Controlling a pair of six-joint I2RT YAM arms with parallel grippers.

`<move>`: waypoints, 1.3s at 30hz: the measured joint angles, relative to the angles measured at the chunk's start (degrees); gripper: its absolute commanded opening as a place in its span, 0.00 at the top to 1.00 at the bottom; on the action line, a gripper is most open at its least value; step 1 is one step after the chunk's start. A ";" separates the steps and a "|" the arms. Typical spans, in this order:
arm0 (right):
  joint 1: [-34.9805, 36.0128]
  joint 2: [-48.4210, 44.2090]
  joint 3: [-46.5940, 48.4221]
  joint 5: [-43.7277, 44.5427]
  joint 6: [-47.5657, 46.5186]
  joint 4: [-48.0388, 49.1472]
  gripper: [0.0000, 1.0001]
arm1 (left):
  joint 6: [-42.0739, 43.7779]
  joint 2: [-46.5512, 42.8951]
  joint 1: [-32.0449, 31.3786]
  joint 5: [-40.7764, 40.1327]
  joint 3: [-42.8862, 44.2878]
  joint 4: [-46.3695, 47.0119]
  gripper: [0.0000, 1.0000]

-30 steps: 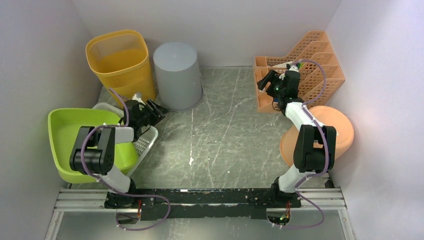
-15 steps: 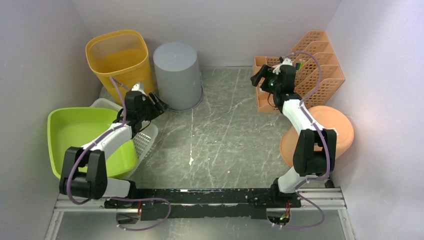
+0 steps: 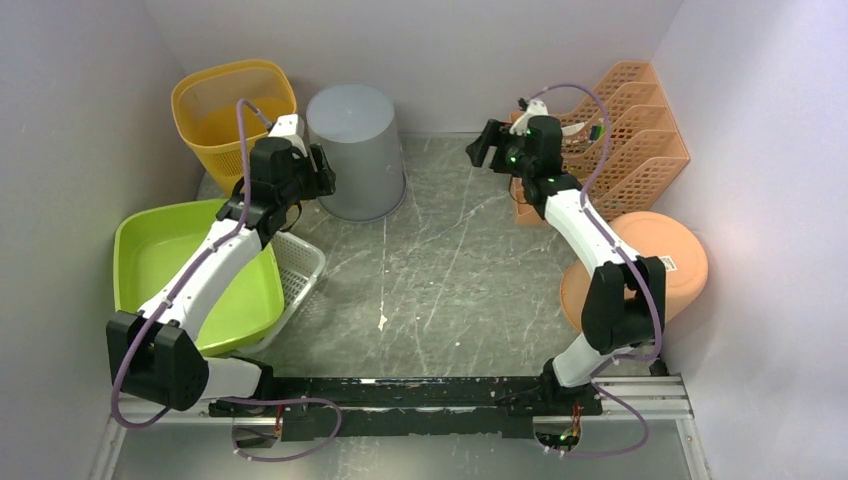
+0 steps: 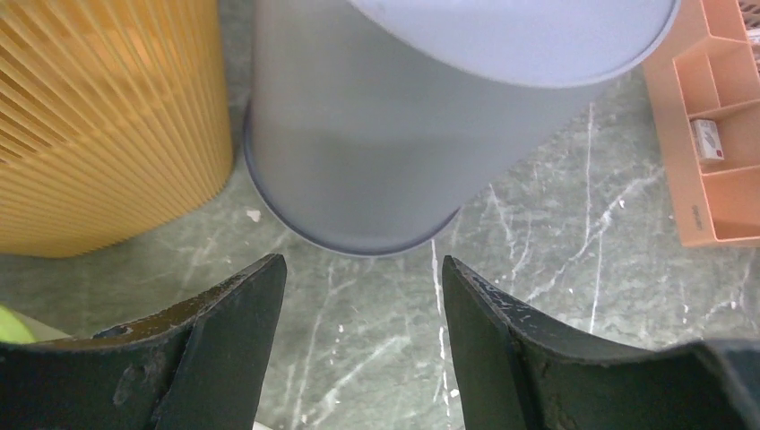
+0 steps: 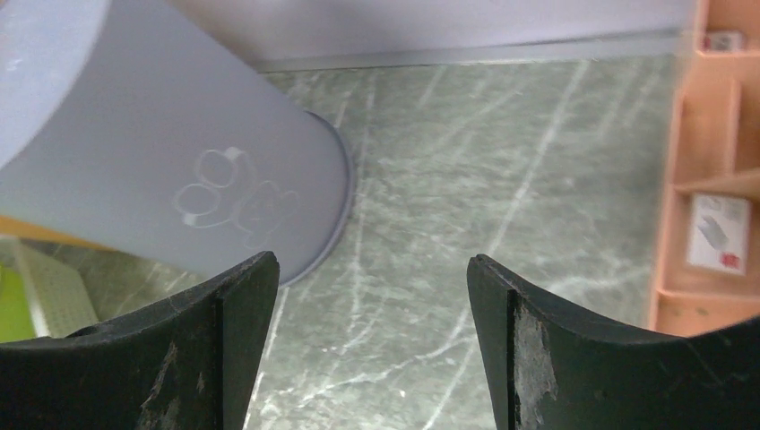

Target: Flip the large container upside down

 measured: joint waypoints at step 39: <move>20.13 31.41 40.72 17.33 -2.86 -0.44 0.00 | 5.38 -6.25 -0.15 -3.87 2.14 -5.51 0.20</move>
